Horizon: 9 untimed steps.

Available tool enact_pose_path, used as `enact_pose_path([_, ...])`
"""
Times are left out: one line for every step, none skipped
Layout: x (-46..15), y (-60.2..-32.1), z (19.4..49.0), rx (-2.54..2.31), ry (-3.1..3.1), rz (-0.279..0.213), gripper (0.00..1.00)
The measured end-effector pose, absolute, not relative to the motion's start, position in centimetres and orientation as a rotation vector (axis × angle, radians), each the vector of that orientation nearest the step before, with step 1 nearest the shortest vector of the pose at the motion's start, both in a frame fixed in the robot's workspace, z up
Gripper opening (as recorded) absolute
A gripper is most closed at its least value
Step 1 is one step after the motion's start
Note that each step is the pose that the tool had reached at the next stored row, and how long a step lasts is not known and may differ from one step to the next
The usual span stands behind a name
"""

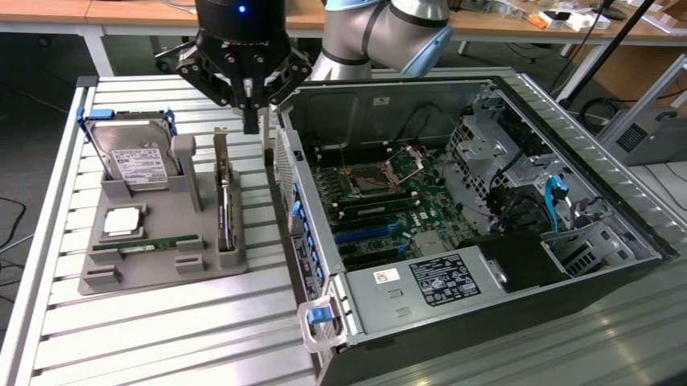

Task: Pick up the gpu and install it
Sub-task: 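Reach for the gpu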

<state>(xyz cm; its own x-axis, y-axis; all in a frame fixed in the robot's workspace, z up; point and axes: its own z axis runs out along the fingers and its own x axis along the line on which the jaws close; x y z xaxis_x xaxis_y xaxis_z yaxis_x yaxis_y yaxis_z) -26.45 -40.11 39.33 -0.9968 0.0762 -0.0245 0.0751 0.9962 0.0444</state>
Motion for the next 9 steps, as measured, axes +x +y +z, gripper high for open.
enact_pose_path([-26.47,-40.11,39.33,0.118,3.112,0.068,0.11])
enact_pose_path([-26.49,-40.12,39.33,0.118,3.113,0.068,0.11])
enact_pose_path([-26.51,-40.12,39.33,0.118,3.112,0.068,0.11])
enact_pose_path([-26.53,-40.12,39.33,0.118,3.112,0.068,0.11])
enact_pose_path([-26.55,-40.13,39.33,0.118,3.112,0.068,0.11])
enact_pose_path([-26.57,-40.13,39.33,0.118,3.112,0.068,0.11])
enact_pose_path([-26.59,-40.13,39.33,0.118,3.112,0.068,0.11])
enact_pose_path([-26.61,-40.14,39.33,0.118,3.113,0.068,0.11])
enact_pose_path([-26.63,-40.14,39.33,0.118,3.112,0.068,0.11])
